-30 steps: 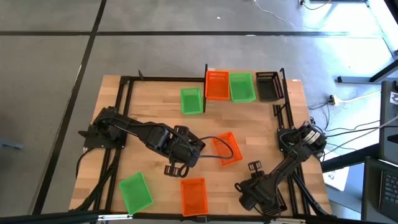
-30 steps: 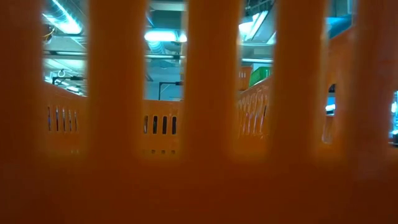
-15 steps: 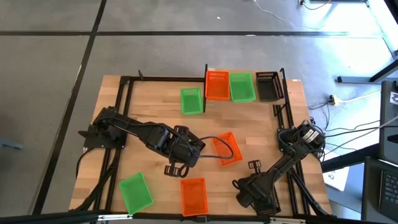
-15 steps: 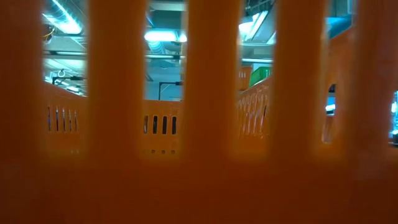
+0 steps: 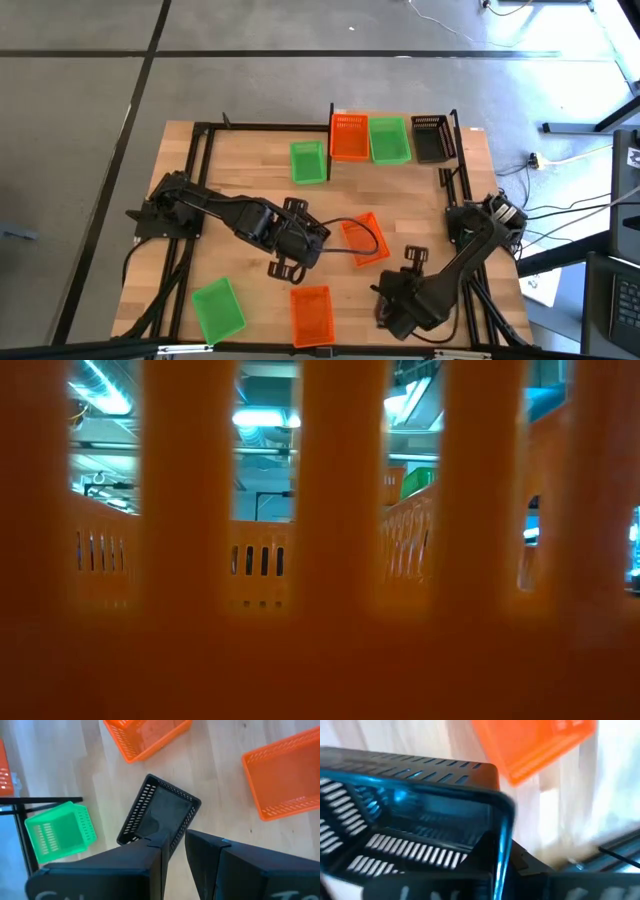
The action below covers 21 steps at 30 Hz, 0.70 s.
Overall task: Stack baskets on shelf by color
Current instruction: Stack the bottom black bin on top of the black bin on the shelf
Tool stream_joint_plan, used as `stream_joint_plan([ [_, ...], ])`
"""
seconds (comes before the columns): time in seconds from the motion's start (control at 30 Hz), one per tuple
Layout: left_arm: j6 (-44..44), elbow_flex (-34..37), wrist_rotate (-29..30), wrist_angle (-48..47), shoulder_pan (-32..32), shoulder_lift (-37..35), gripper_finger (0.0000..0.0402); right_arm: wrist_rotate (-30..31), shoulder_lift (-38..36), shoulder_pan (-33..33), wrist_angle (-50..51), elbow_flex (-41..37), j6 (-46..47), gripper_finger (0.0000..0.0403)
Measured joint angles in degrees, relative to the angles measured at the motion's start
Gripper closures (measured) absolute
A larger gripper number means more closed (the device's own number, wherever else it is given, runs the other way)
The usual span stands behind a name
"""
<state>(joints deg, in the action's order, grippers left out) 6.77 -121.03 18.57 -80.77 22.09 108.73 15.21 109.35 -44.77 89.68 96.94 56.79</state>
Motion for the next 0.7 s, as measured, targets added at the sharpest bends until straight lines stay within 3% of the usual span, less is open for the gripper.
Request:
stream_joint_plan([
  [0.27,-2.3,0.0,0.0,-0.3,0.1,-1.7,0.0347,8.3,-7.2,0.3,0.3,1.6,11.0,0.0403],
  [0.7,-7.1,0.0,0.5,0.4,0.8,-6.5,0.0347,31.4,-24.4,4.8,0.4,1.6,20.9,0.0403],
])
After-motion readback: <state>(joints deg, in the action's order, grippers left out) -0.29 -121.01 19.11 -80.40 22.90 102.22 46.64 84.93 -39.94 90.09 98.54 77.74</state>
